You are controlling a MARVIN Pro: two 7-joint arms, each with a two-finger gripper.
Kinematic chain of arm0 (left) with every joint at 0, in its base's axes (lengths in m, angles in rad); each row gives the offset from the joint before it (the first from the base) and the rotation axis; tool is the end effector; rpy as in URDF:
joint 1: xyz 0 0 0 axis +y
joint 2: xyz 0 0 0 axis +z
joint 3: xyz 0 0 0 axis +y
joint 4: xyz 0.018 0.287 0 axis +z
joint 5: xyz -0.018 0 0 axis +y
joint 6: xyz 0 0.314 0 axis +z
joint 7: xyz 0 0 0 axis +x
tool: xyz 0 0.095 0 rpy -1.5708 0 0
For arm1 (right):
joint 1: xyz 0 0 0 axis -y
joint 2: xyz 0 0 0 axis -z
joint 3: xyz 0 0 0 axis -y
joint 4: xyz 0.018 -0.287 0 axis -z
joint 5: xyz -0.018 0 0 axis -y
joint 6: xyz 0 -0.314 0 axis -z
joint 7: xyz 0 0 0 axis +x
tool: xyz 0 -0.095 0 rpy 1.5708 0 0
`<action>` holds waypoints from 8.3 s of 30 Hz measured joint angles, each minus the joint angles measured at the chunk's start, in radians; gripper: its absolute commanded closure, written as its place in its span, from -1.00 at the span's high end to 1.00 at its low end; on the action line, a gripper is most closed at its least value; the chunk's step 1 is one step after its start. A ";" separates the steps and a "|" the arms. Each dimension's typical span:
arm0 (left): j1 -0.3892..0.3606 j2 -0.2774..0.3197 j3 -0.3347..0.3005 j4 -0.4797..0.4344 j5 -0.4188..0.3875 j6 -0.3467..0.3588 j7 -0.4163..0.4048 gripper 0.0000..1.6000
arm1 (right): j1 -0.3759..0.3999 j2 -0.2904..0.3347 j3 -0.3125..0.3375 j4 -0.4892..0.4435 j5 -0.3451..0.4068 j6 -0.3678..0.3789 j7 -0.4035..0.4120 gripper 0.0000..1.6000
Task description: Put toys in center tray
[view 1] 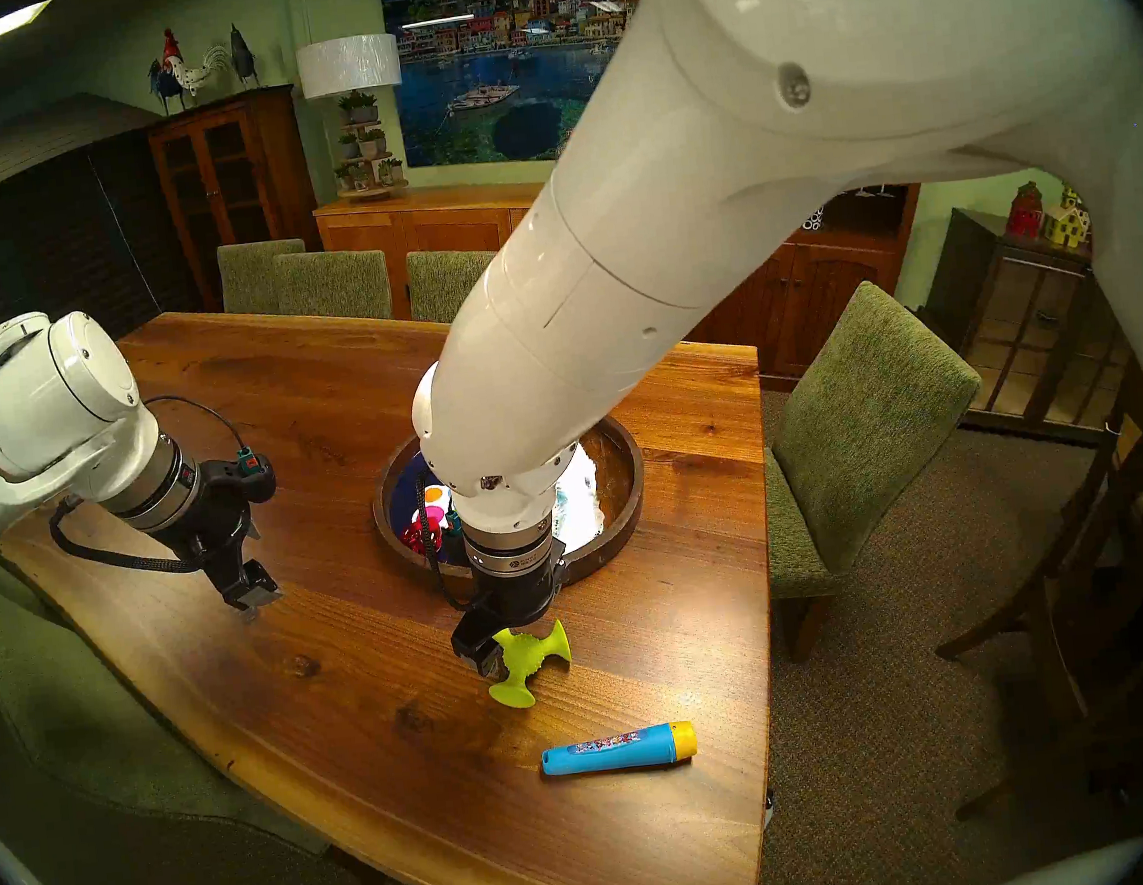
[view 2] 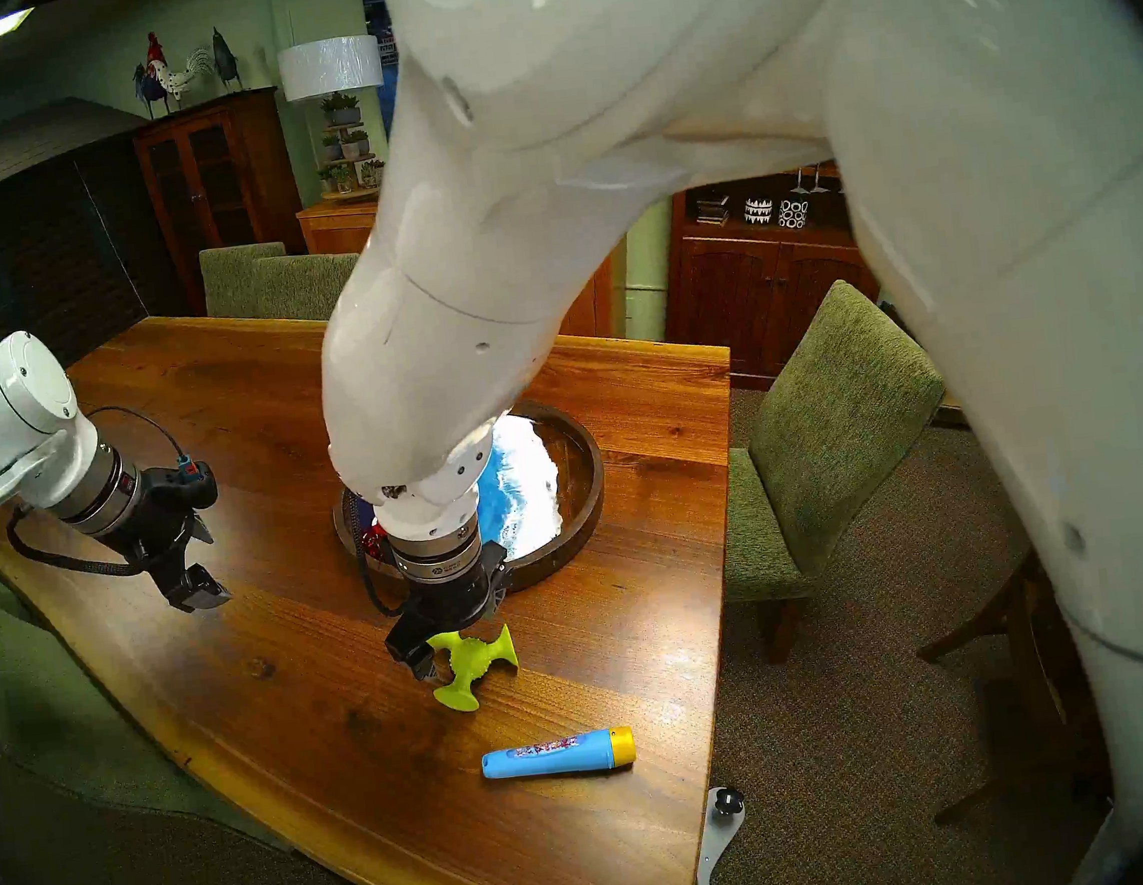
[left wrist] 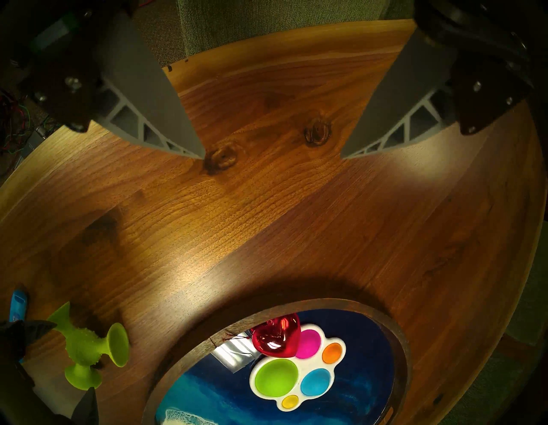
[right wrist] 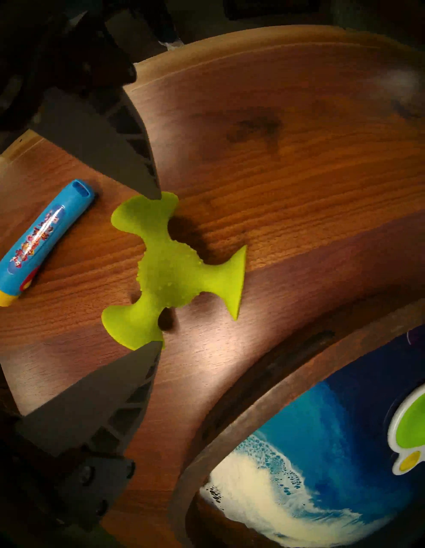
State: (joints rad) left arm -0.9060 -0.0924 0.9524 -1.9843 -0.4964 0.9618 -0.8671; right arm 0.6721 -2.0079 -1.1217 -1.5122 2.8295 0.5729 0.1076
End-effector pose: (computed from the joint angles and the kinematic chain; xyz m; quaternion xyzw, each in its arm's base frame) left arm 0.3539 0.1594 -0.0917 -0.8666 0.4690 -0.1509 0.0790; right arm 0.3714 0.2743 -0.1829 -0.9073 -0.4179 -0.0372 0.0264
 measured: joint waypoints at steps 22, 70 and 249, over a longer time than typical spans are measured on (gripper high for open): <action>-0.055 0.000 0.057 -0.006 0.008 0.000 0.000 1.00 | -0.131 0.000 -0.010 0.086 0.052 -0.023 -0.169 0.03; -0.149 0.000 0.155 -0.017 0.009 0.000 0.000 1.00 | -0.063 0.088 -0.027 0.345 0.053 0.181 -0.288 -1.00; -0.692 -0.389 0.807 -0.055 -0.291 -0.150 -0.129 1.00 | 0.133 0.095 0.061 -0.422 -0.216 -0.132 -0.098 1.00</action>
State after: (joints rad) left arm -1.5977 -0.4812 1.7590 -2.0391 -0.7870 0.8120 -0.9961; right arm 0.8051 -1.9127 -1.0604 -1.9343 2.6134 0.4412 0.0098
